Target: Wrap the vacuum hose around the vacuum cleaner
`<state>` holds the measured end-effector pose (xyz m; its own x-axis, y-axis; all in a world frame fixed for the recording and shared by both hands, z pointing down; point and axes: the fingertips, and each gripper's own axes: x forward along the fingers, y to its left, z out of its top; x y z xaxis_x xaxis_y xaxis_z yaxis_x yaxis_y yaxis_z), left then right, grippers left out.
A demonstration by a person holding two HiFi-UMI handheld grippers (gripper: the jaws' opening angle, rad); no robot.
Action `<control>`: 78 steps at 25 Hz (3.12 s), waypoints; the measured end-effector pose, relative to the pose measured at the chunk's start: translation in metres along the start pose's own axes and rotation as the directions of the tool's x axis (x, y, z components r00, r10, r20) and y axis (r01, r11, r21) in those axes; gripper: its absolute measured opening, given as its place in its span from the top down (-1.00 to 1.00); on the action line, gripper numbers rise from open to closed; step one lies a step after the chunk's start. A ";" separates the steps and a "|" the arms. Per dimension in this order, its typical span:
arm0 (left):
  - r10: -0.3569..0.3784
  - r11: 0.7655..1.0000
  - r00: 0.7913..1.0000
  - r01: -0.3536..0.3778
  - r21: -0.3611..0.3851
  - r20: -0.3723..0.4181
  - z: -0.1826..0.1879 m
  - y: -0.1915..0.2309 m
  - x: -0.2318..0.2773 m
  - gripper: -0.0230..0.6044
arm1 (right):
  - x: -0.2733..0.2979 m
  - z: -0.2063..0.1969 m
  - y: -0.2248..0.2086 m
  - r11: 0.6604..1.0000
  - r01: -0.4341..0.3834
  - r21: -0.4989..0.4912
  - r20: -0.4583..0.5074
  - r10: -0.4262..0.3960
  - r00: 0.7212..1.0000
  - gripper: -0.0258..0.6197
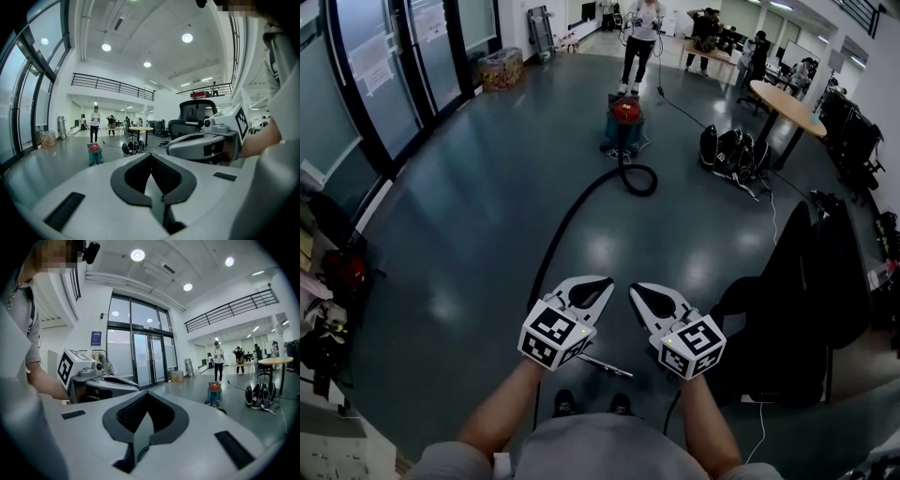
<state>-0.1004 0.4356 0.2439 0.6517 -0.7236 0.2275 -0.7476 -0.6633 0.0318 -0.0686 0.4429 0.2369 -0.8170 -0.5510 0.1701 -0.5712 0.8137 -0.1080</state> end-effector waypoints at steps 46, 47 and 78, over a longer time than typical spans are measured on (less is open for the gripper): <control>-0.233 0.973 0.704 0.176 -0.153 -0.671 -0.909 -0.009 0.174 0.90 | 0.064 -0.965 -0.077 0.948 -0.306 0.083 -0.764 0.258 0.592 0.47; -0.247 0.969 0.691 0.191 -0.159 -0.679 -0.921 -0.011 0.174 0.90 | 0.063 -0.977 -0.078 0.945 -0.315 0.083 -0.771 0.262 0.581 0.47; -0.484 0.684 0.385 0.726 -0.066 -0.786 -0.896 -0.055 0.208 0.15 | 0.042 -0.886 -0.104 0.895 -0.419 0.151 -0.817 0.352 0.457 0.45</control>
<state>-0.0385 0.4922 1.1611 0.5118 0.1924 0.8373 -0.0469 -0.9669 0.2509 0.0266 0.4999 1.1232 -0.5103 0.1858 0.8397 -0.1814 0.9312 -0.3162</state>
